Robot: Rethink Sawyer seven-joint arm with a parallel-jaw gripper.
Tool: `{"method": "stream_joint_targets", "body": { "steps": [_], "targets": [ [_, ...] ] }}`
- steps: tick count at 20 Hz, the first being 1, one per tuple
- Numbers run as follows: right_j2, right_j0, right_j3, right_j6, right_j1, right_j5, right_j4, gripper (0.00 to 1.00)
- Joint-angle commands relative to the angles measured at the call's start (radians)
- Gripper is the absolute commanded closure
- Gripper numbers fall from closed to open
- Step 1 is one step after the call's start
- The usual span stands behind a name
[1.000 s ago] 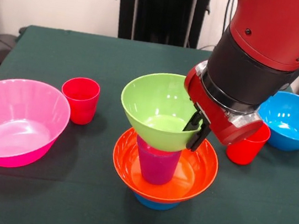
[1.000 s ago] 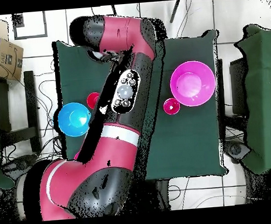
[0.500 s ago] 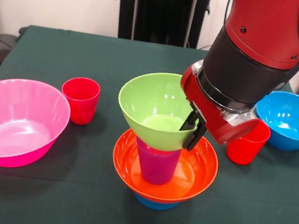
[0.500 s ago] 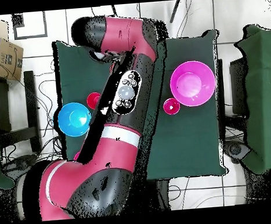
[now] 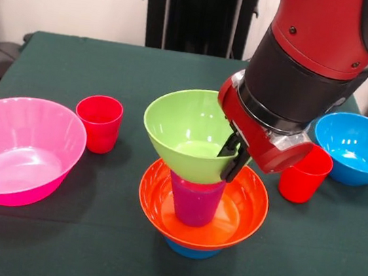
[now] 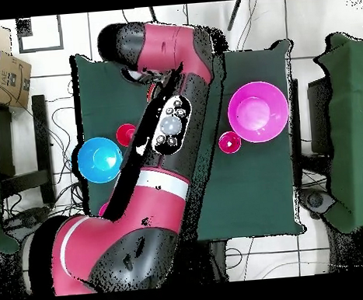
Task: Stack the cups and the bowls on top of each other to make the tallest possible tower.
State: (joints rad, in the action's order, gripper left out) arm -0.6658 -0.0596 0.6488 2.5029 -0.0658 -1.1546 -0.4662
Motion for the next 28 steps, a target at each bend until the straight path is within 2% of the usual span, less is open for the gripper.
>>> {"method": "stream_joint_targets", "body": {
  "steps": [1,28],
  "targets": [
    [0.112,0.001,0.113,-0.103,0.028,0.089,0.119,1.00],
    [0.116,-0.016,0.118,-0.061,0.041,0.104,0.106,1.00]
  ]
}}
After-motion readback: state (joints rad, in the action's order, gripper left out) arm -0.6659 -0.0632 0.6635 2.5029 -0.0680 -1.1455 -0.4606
